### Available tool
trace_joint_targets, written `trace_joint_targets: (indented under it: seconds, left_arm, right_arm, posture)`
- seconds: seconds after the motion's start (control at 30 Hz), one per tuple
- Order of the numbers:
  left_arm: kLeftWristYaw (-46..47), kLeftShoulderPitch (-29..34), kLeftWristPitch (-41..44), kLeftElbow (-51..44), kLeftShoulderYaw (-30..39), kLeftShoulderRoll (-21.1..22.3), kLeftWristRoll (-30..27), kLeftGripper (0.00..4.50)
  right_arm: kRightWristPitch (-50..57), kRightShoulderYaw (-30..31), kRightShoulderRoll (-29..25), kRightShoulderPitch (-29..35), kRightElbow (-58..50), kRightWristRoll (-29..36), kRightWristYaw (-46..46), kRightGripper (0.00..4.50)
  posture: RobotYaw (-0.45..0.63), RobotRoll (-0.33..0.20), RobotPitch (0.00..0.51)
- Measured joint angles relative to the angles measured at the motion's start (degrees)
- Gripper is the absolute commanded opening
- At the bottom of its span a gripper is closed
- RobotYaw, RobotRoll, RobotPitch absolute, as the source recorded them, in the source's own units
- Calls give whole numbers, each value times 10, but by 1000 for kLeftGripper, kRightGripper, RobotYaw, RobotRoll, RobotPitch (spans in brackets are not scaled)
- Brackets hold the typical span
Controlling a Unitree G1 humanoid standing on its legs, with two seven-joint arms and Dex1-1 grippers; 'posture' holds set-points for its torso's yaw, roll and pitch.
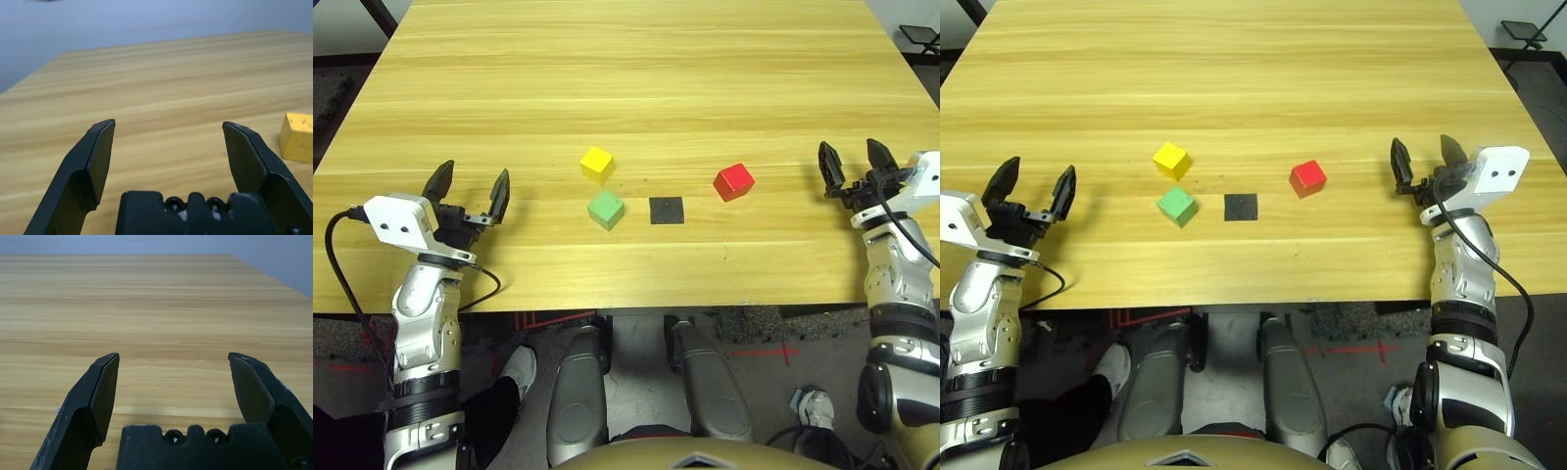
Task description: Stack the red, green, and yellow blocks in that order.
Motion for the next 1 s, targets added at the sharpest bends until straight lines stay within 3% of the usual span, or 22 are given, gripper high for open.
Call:
trace_joint_targets:
  seconds: [0.23,0.3,0.5,0.63,0.77,1.0]
  left_arm:
    - [1,-3,0,6,6,-2,-19,4472]
    - [-20,-3,23,2,12,20,-52,4472]
    - [-143,-10,170,-82,52,187,-188,4472]
    - [-257,-12,242,-93,51,282,-238,4472]
    - [-353,-39,262,-100,12,309,-251,4472]
    - [-434,-102,293,-103,-86,313,-235,4472]
  right_arm:
    - [9,0,0,3,-9,6,21,4500]
    - [57,7,-10,15,-48,23,43,4500]
    - [296,19,-138,80,-241,118,146,4500]
    - [416,28,-197,144,-358,163,185,4500]
    - [467,49,-192,141,-418,162,157,4500]
    - [484,111,-121,128,-450,130,93,4500]
  posture:
    - [-96,-126,304]
    - [-90,-133,304]
    - [-81,-178,291]
    - [-97,-185,288]
    - [-88,-182,287]
    - [-54,-164,296]
